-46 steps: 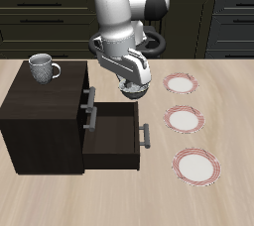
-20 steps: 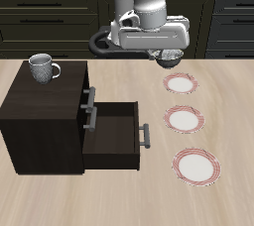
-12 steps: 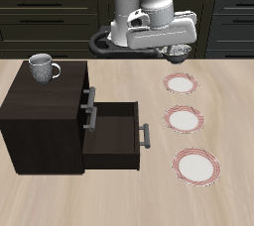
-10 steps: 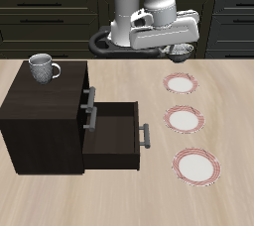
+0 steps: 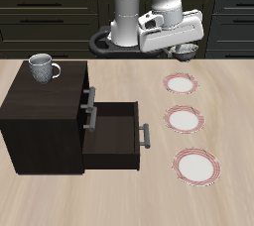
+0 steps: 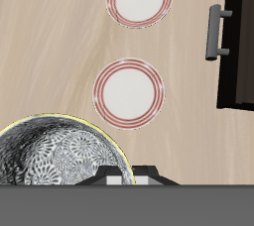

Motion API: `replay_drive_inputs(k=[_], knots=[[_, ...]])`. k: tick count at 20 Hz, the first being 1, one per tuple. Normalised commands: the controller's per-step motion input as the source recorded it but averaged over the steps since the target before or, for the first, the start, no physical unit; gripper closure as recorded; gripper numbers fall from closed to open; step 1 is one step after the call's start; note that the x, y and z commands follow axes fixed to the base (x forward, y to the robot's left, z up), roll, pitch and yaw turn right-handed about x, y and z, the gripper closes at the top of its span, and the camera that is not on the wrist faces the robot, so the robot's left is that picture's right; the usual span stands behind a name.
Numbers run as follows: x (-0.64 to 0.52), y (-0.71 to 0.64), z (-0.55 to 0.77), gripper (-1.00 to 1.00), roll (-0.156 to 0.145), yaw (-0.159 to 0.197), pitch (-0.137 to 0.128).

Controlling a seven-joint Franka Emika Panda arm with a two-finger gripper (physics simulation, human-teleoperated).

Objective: Place the bowl on the nearest plate relative to the robot

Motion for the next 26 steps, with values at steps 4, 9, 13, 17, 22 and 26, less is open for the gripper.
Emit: replay_drive_inputs(k=[4,9,13,17,22,26], knots=[[-0.2,-0.03,-0.12,1.0,-0.018,0.044,-0.044],[-0.3,-0.05,-0.12,1.0,-0.009,0.014,-0.048],[-0.33,-0.04,-0.17,1.0,0.01,-0.032,0.001],[-0.41,0.06,-0.1,1.0,0.007,0.012,-0.039],[-0.37,0.0,-0.04,1.0,0.013,-0.038,-0.002],[-0.23,0.01,-0.13,1.0,0.014,-0.041,0.018]])
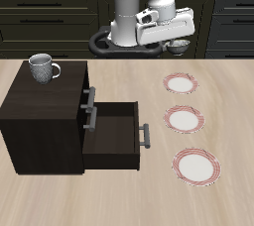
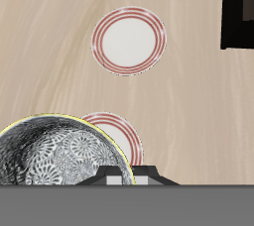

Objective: Place the bowl on the nearest plate relative to the robot

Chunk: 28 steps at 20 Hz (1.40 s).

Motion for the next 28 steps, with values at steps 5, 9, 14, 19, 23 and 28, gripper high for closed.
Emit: replay_drive_inputs(k=[5,9,14,19,23,28], knots=[[-0.32,0.09,-0.14,1.0,0.026,-0.026,0.015],[-0.28,0.12,-0.04,1.0,0.048,-0.009,-0.008],[-0.01,0.02,-0.08,1.0,0.011,0.005,0.008],[0.26,-0.07,-0.18,1.0,-0.028,0.002,0.025],[0.19,-0.05,-0.21,1.0,-0.006,0.008,0.019],[0.12,0.04,-0.3,1.0,0.015,0.022,0.043]])
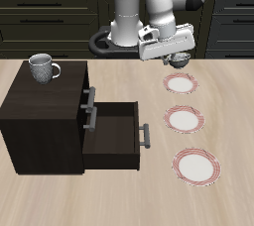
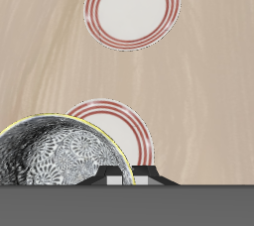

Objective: Place the bowl on the nearest plate relative to the robot

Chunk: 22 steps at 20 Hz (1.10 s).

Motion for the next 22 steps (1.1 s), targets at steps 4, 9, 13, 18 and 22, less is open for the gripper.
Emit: replay_drive_inputs(k=[4,9,13,18,22], knots=[[0.06,0.13,-0.36,1.0,0.04,0.043,0.059],[0.0,0.09,-0.28,1.0,0.029,0.046,0.052],[0.0,-0.09,-0.06,1.0,-0.004,-0.008,0.029],[-0.03,-0.08,0.01,-1.0,-0.008,-0.015,0.025],[-0.05,-0.02,-0.01,-1.0,0.011,0.003,0.009]])
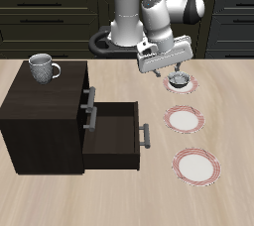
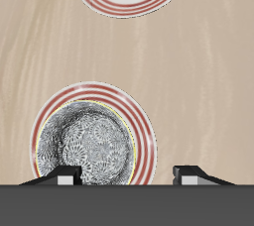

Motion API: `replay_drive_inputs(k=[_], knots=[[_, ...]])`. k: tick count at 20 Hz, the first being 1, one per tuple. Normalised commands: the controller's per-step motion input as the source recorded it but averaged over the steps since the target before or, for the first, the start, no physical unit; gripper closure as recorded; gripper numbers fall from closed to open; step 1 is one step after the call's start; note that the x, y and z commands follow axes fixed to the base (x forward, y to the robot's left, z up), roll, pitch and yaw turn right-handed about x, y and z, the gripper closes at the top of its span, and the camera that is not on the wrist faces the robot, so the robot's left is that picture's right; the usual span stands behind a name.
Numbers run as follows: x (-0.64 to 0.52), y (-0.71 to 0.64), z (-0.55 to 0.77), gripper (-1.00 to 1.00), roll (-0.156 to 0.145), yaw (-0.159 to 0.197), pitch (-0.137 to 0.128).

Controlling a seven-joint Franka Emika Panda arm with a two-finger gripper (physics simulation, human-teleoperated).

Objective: Place the bowl on the nearest plate relative to the robot

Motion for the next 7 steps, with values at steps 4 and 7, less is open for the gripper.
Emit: replay_drive_inputs(k=[4,7], knots=[[-0.05,-0.04,0.0,-1.0,-0.008,-0.004,0.003],[-0.08,0.0,0.07,-1.0,-0.006,-0.007,-0.008]])
